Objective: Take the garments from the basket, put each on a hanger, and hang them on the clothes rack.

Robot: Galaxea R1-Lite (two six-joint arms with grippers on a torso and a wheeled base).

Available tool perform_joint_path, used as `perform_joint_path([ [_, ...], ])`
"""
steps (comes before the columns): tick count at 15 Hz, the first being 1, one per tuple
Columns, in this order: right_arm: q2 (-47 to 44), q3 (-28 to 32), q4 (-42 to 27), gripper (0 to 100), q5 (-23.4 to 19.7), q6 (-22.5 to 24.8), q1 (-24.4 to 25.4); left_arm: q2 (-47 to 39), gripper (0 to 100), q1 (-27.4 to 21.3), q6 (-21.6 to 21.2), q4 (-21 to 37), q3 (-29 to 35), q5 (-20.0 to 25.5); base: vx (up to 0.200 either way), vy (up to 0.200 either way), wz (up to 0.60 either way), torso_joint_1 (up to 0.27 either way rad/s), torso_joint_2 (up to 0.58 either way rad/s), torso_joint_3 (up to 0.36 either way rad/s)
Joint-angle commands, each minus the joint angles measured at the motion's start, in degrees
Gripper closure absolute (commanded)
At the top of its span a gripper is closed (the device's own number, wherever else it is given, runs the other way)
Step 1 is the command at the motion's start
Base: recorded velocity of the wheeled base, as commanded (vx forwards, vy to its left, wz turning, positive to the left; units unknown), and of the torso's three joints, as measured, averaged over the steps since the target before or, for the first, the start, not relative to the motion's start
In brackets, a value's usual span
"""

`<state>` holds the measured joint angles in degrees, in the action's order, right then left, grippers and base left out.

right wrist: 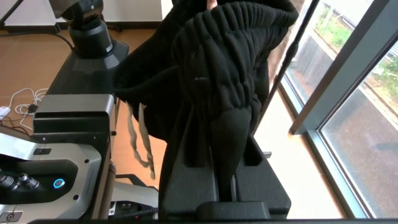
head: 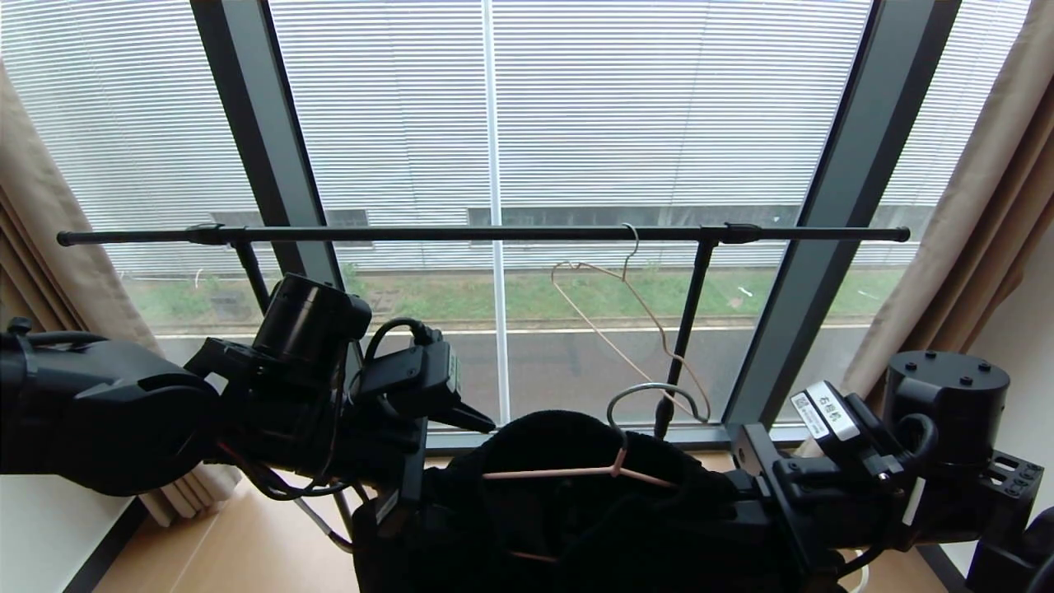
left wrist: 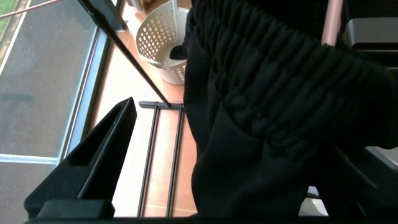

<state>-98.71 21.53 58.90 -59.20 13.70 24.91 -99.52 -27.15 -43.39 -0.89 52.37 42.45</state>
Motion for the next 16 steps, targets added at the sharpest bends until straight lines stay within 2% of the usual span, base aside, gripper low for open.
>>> perform_joint_path([
  [1,-0.3,0.1,0.2,100,0.0,0.0,0.1,0.2,100,-0.1,-0.2,-0.1,-0.6,0.0,0.0,0.0,0.0,0.0,0.0,0.0],
  [11,-2.1,0.1,0.9,100,0.4,-0.2,-0.2,2.3,100,0.0,-0.2,-0.2,-1.4,0.0,0.0,0.0,0.0,0.0,0.0,0.0],
  [12,-2.5,-0.1,1.0,0,0.3,0.0,-0.3,2.3,100,0.0,-0.2,-0.2,-1.4,0.0,0.0,0.0,0.0,0.0,0.0,0.0],
  [16,-2.4,-1.0,1.0,0,0.1,0.8,-2.1,2.4,100,1.0,0.0,-0.2,-1.5,0.0,0.0,0.0,0.0,0.0,0.0,0.0],
])
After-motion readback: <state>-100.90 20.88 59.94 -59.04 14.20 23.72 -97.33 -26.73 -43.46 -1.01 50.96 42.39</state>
